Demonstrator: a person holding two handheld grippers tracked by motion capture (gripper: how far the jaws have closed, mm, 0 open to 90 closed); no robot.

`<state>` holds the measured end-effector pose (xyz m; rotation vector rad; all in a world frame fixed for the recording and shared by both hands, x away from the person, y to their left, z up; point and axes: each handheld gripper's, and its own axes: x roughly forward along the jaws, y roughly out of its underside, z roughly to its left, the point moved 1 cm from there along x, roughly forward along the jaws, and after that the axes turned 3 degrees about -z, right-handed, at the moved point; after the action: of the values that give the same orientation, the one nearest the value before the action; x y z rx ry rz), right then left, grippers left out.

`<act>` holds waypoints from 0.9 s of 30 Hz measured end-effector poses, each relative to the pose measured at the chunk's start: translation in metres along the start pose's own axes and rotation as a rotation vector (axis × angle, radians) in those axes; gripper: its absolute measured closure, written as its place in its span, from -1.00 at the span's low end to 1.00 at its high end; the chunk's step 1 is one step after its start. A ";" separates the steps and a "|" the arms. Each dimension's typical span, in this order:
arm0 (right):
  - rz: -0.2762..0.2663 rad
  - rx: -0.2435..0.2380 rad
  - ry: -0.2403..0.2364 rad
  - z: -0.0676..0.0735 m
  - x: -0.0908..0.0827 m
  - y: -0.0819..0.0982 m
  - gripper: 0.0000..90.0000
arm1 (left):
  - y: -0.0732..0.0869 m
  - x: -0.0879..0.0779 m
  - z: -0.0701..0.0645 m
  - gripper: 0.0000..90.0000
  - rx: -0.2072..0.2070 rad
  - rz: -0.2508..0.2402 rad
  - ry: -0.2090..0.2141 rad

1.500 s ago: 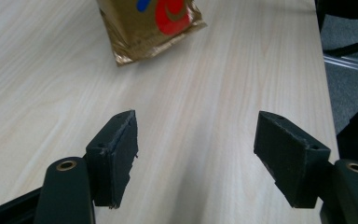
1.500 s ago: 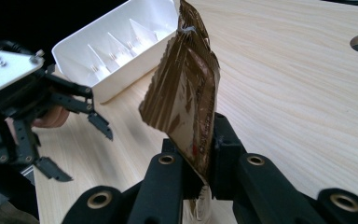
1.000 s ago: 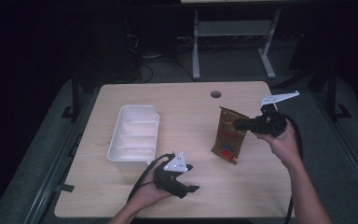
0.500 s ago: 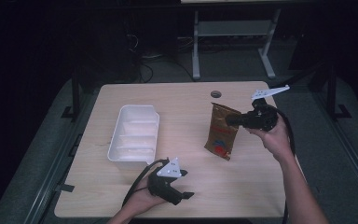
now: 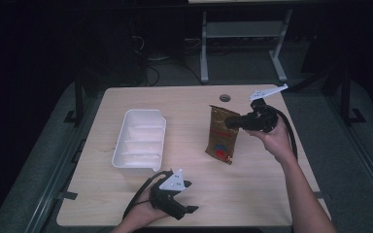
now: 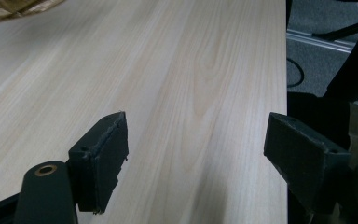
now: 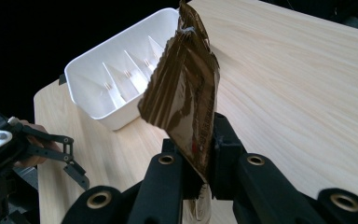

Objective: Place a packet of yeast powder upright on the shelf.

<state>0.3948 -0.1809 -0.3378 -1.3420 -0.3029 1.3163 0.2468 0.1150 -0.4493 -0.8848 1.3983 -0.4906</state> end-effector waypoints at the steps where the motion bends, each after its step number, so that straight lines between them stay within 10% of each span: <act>1: 0.003 -0.001 -0.002 0.000 0.001 -0.001 0.86 | 0.001 0.000 0.000 -0.54 0.004 0.004 0.000; 27: 0.006 -0.073 -0.073 0.026 0.044 -0.050 0.86 | 0.001 -0.005 -0.006 -0.55 0.041 -0.017 0.003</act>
<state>0.4143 -0.1173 -0.3113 -1.3577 -0.4007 1.3728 0.2395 0.1184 -0.4466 -0.8640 1.3796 -0.5323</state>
